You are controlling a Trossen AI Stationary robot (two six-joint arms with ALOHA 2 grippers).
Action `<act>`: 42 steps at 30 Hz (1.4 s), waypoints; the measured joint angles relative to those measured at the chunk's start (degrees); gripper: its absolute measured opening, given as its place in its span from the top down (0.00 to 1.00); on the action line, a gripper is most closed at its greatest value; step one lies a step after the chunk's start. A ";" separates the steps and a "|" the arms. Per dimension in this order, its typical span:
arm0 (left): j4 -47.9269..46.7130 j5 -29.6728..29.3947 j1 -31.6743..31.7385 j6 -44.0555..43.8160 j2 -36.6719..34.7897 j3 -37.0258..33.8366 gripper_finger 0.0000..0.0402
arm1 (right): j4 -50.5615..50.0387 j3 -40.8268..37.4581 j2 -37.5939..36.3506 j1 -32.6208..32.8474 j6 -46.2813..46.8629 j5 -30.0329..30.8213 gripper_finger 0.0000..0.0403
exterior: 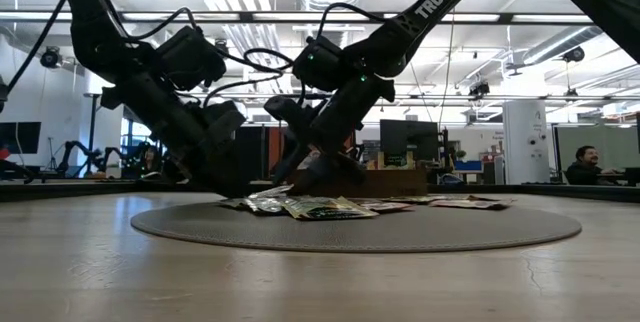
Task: Pick & Place Tea
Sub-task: Put the yellow tea bag into the right section of the wooden organizer
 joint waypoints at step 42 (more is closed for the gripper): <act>-2.03 -5.04 -0.44 -6.37 -25.11 -0.04 0.65 | -51.72 7.76 -22.59 -17.12 -55.33 10.98 0.98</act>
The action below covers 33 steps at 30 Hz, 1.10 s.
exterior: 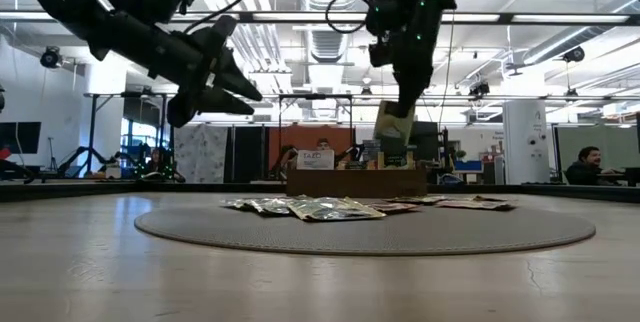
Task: Pick & Place Tea
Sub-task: Put the yellow tea bag into the right section of the wooden organizer
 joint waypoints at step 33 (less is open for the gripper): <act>-0.04 -2.51 0.00 -4.12 0.24 0.07 0.65 | 3.82 0.02 12.71 -3.36 -16.64 2.62 0.97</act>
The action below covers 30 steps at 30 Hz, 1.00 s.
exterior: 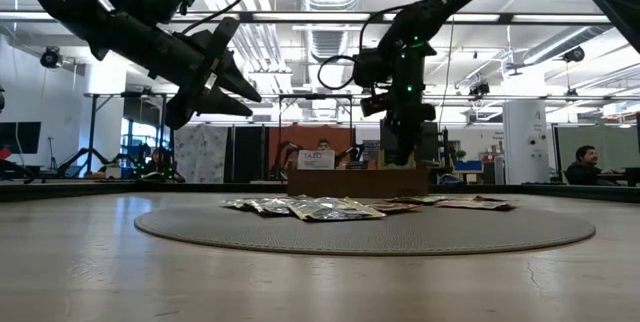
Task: Pick & Place Tea
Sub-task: Put the yellow tea bag into the right section of the wooden organizer, then put the orange tea bag into the middle section of the wooden organizer
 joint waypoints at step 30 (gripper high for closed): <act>0.01 0.61 0.02 -1.01 0.00 0.04 0.65 | -10.00 -0.95 -12.99 -0.04 10.99 1.79 0.75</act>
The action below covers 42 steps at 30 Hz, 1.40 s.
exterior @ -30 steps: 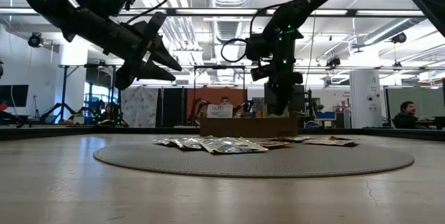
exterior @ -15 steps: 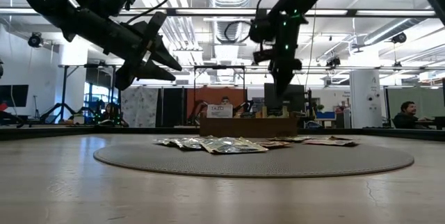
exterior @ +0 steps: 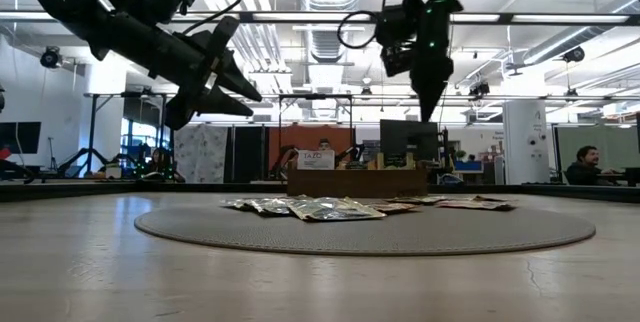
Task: Pick & Place Tea
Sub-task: Put the orange tea bag into the middle section of the wooden organizer
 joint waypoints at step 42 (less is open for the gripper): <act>-9.16 11.78 -2.84 12.64 25.20 14.02 0.65 | 55.66 -24.80 6.36 19.55 59.94 -13.70 0.65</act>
